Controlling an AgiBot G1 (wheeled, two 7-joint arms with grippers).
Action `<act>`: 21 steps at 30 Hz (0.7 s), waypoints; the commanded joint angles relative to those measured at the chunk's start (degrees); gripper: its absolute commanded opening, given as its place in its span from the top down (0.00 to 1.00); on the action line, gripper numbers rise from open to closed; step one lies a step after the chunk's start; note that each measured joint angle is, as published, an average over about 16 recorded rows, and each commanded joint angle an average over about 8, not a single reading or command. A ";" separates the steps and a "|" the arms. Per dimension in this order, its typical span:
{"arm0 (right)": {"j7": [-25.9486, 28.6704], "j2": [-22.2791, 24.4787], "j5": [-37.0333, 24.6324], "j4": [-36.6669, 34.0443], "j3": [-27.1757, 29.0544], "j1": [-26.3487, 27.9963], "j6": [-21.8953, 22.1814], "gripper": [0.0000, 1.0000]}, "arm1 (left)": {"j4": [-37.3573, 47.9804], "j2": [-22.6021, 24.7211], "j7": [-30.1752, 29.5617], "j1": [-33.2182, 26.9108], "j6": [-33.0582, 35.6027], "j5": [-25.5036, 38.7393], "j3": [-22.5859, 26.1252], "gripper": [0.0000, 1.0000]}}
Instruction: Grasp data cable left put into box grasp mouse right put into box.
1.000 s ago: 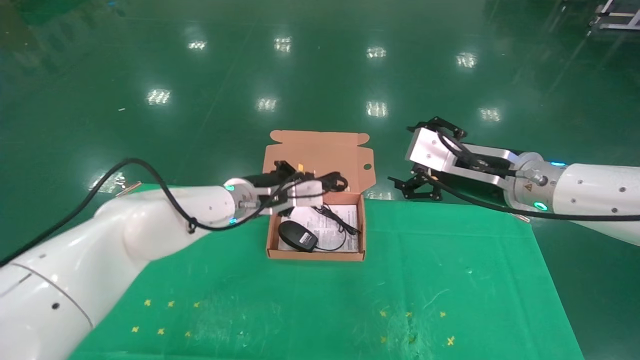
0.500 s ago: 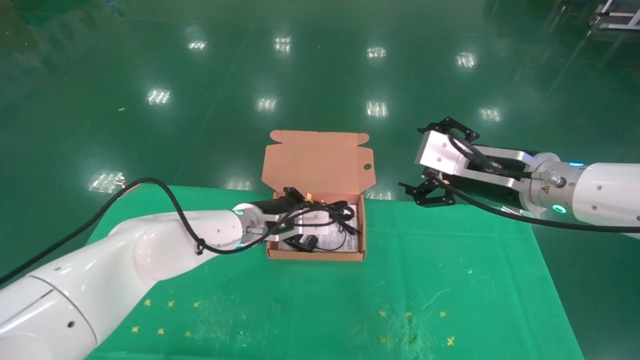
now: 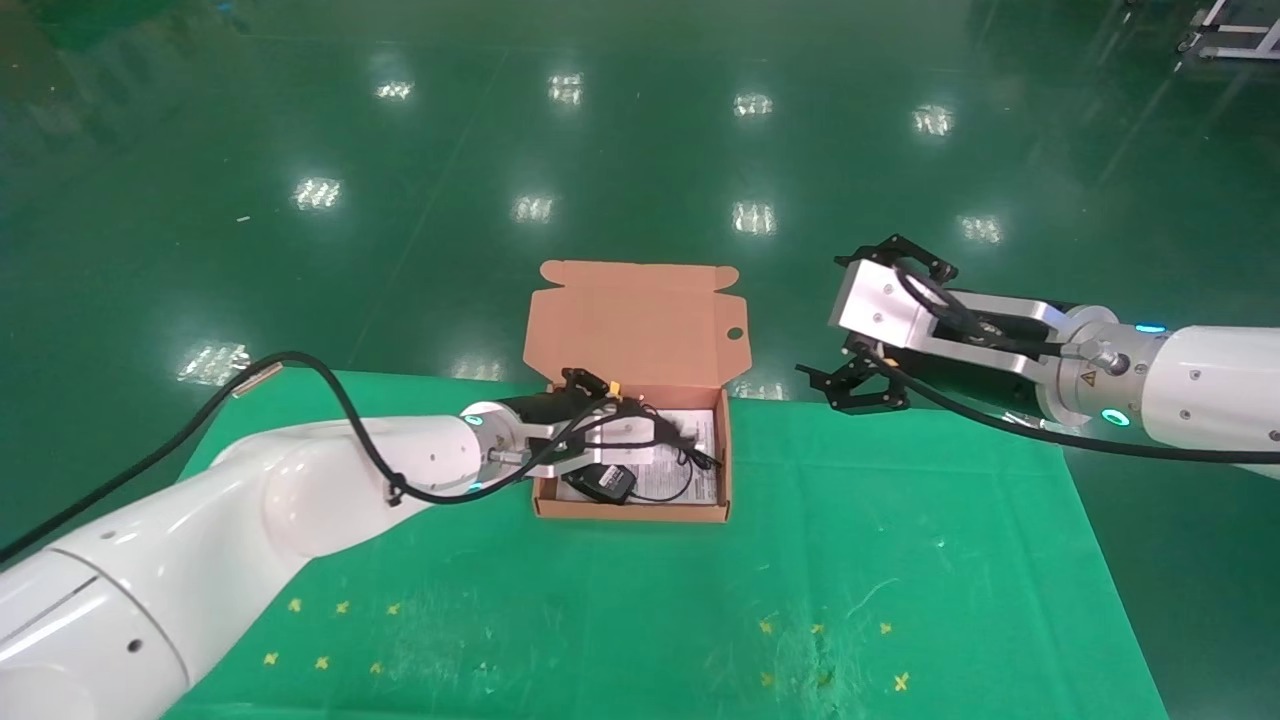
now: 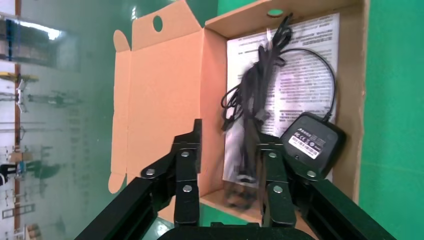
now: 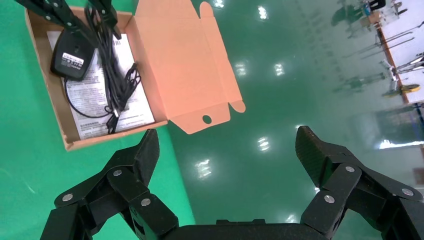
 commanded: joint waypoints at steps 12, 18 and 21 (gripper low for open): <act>-2.93 1.10 -3.76 1.43 0.57 5.38 -2.35 0.00 | 1.47 -1.82 -2.78 -6.32 -5.75 0.23 -2.97 0.00; -3.27 0.75 -4.93 1.42 1.73 6.79 -6.85 0.00 | 2.56 -2.20 -3.70 -7.21 -5.79 -1.23 -4.94 0.00; -3.42 0.87 -3.73 1.33 4.85 4.85 -9.57 0.00 | 1.16 -3.76 -4.05 -6.06 -3.19 -3.69 -6.87 0.00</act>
